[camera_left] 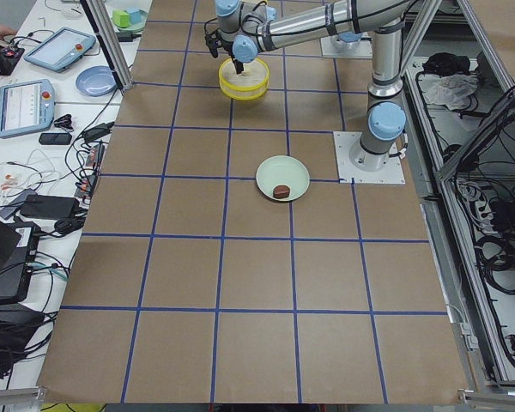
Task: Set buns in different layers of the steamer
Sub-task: 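Set the top tier back on with right gripper while left withdraws, then lower the left gripper to the plate and grasp the brown bun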
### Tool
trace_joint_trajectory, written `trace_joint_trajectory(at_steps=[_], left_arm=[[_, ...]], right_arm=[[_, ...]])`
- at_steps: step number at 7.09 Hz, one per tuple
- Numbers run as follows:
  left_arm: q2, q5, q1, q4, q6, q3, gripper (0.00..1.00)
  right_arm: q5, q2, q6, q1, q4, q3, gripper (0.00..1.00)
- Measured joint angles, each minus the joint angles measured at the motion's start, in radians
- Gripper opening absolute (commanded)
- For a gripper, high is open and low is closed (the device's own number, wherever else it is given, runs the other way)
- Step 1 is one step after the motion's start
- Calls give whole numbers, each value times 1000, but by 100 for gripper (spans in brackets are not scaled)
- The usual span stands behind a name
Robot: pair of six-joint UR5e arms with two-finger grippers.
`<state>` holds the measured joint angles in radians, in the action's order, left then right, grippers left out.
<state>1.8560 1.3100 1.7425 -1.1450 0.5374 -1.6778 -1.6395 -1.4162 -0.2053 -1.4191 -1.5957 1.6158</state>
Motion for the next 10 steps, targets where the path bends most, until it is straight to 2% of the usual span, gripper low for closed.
trace_joint_trajectory(at_steps=[2, 4, 7, 10], left_arm=[[-73, 142, -122, -141, -194, 23, 100], [-125, 302, -245, -263, -425, 27, 100], [-156, 356, -465, -350, -732, -5, 100], [-129, 357, -701, -369, -893, -127, 100]], right_arm=[[7, 20, 165, -155, -7, 19, 0], [10, 93, 368, -316, -60, 22, 0], [10, 144, 431, -390, -96, 23, 0], [-3, 160, 419, -388, -129, 23, 0]])
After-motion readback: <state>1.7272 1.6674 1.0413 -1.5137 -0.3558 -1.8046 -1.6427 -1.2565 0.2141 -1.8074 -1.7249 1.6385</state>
